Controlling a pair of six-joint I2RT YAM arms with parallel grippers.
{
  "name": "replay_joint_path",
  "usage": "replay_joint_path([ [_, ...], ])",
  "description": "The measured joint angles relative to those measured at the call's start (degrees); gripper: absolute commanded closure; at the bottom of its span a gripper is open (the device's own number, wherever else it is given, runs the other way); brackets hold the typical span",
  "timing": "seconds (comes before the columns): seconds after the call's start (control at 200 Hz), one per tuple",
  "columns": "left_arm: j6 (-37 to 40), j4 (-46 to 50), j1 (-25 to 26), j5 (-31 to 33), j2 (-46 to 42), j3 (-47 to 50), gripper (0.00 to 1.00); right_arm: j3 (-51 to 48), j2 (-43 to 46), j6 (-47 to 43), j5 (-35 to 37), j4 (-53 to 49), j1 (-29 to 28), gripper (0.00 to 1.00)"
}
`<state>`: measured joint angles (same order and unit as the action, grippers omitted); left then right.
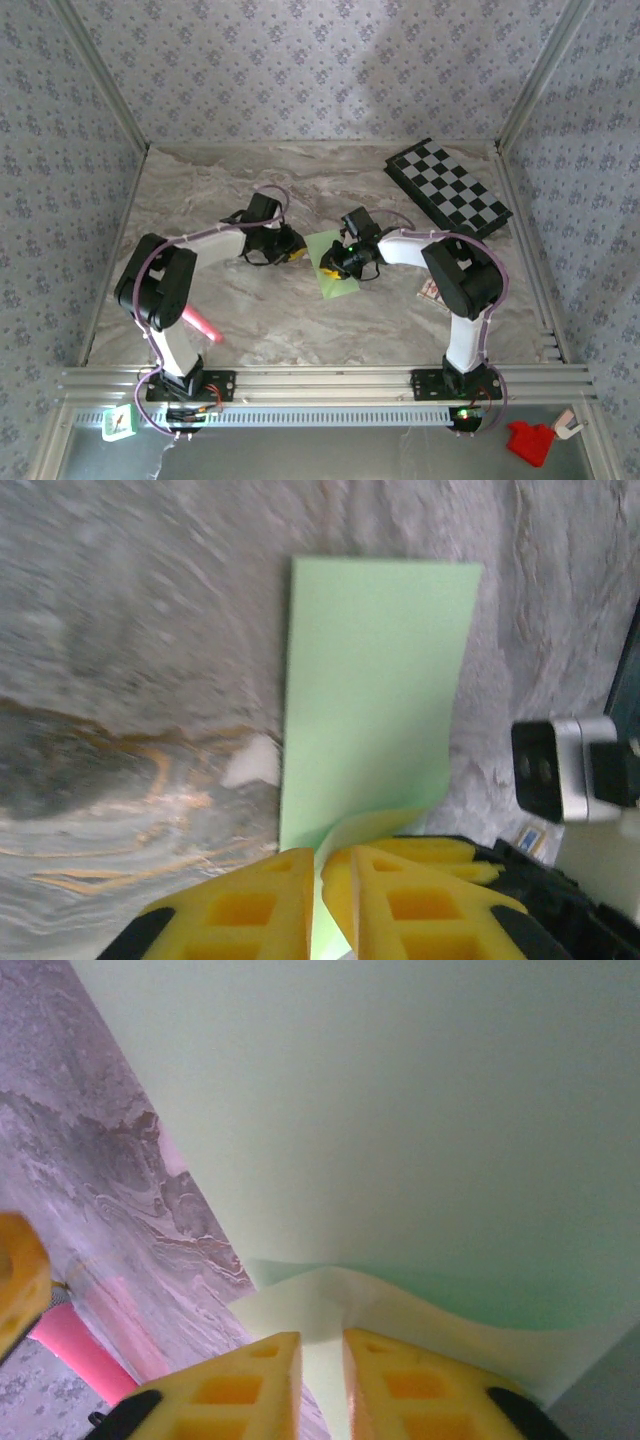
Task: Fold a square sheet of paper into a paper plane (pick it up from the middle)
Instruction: Fold the triangle a second time at the center of the table.
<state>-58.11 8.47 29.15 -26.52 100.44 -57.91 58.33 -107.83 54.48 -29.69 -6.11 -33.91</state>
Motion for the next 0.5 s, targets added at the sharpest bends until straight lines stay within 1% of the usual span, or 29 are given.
replay_joint_path([
  [0.195, -0.07, -1.16, 3.13, -1.22, 0.28, 0.00, 0.94, 0.44, -0.24, -0.11, 0.55, -1.38, 0.00, 0.94],
  [0.37, -0.02, -1.31, 4.46, -1.38, 1.66, 0.02, 0.98, 0.92, -0.39, -0.09, 0.55, -2.10, 0.00, 0.95],
  [0.5, -0.04, -1.16, 4.98, -1.33, 2.54, 0.02, 0.99, 1.16, -0.50, -0.09, 0.55, -2.51, 0.00, 0.95],
])
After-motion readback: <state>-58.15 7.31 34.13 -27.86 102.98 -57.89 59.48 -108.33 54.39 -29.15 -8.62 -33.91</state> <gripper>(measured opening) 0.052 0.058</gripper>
